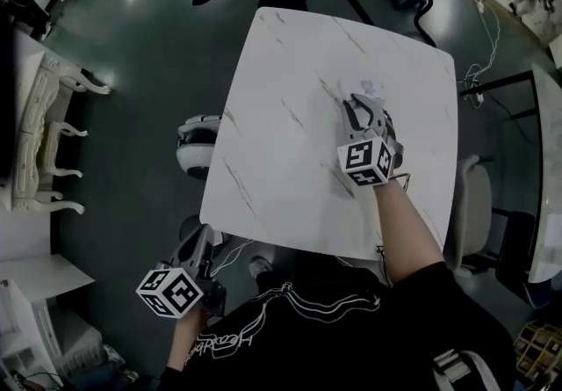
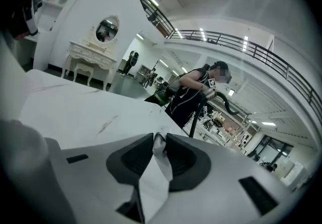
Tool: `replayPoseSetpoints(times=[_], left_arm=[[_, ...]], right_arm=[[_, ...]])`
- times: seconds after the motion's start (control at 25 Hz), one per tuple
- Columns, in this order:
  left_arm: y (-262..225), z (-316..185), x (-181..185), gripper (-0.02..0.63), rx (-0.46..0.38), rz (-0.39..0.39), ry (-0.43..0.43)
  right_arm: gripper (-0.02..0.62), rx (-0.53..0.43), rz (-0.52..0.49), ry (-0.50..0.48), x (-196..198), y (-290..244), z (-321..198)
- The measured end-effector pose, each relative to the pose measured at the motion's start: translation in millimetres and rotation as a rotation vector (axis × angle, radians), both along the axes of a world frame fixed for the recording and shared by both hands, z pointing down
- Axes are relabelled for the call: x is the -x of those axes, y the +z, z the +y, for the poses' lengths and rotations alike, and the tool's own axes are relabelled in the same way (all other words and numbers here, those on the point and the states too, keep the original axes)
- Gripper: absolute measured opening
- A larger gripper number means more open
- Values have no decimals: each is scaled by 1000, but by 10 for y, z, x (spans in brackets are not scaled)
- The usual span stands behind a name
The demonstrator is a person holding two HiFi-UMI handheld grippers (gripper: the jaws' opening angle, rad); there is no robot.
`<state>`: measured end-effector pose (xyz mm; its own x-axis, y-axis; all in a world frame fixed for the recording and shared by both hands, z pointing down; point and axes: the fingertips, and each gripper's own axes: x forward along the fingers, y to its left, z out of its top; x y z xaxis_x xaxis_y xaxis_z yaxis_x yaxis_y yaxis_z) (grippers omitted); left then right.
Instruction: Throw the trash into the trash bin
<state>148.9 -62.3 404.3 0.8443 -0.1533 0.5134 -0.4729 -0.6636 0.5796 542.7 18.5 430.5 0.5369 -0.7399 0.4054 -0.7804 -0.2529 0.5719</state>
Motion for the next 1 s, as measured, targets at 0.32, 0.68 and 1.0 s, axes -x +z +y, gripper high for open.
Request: replayPoseSetpoints(times=[0.32,0.68,1.0], left_arm=[[-256,-206,625,5,-10,109,-47],[-300,-475,1477,5,-22,189,-143],[-238,-580,2304,5,-27,211,-263]], right_arm=[[101,-96,6,-91,1073,-755,-94],[101,-221,44,-285,2397,-1657,-580],[101,-263,-8,-528,3645,-1888,-1138]])
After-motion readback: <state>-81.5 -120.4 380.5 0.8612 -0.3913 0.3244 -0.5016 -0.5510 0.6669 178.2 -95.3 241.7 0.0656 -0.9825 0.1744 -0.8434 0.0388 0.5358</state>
